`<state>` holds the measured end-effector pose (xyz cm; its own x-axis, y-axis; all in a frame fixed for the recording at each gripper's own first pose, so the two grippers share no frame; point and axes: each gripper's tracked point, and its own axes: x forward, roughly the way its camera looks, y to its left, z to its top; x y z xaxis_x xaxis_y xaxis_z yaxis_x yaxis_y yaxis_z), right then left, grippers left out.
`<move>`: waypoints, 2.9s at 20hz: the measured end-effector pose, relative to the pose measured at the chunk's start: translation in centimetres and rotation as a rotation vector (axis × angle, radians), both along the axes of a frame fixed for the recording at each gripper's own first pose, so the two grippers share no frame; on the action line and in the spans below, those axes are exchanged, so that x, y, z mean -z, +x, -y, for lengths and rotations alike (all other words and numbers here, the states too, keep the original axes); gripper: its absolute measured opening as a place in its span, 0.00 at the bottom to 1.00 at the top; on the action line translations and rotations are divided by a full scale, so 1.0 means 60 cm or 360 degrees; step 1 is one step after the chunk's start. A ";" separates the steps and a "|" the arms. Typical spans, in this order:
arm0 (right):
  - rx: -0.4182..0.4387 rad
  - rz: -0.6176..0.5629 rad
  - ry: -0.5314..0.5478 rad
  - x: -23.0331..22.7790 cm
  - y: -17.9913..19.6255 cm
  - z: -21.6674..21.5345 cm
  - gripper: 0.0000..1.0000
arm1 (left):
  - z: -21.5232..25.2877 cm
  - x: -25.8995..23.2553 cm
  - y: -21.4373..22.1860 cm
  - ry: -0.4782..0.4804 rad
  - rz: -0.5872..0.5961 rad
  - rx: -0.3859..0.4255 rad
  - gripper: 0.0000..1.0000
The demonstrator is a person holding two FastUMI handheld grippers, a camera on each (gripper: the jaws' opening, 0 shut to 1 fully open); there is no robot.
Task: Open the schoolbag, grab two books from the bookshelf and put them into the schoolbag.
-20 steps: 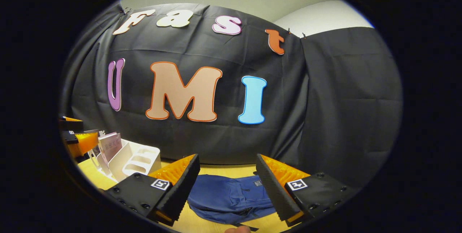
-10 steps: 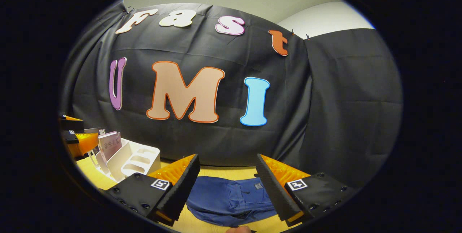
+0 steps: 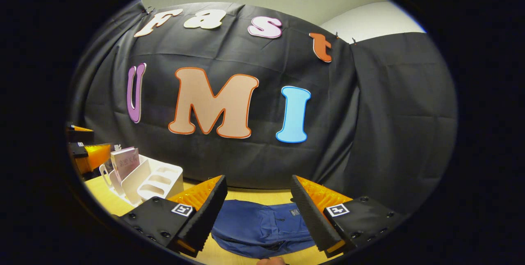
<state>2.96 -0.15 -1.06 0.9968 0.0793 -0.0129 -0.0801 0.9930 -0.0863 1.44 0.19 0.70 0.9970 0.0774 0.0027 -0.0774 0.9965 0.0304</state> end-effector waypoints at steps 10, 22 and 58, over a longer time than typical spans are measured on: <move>-0.0428 -0.0080 -0.1041 0.157 0.008 -0.064 0.98 | -0.039 0.024 -0.004 -0.0006 -0.0081 -0.0116 0.95; -0.0757 -0.0371 -0.1847 0.427 0.037 -0.055 0.87 | -0.097 0.031 -0.017 0.0016 -0.0107 -0.0248 0.95; -0.0832 -0.0693 -0.1466 0.489 0.125 -0.128 0.06 | -0.178 0.046 -0.029 0.0016 -0.0213 -0.0420 0.95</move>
<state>10.46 7.51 -30.40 0.7413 0.2640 -0.6170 -0.6660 0.4033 -0.6276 -0.30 10.86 -2.07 0.9339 0.3348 -0.1254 -0.3286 0.9420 0.0678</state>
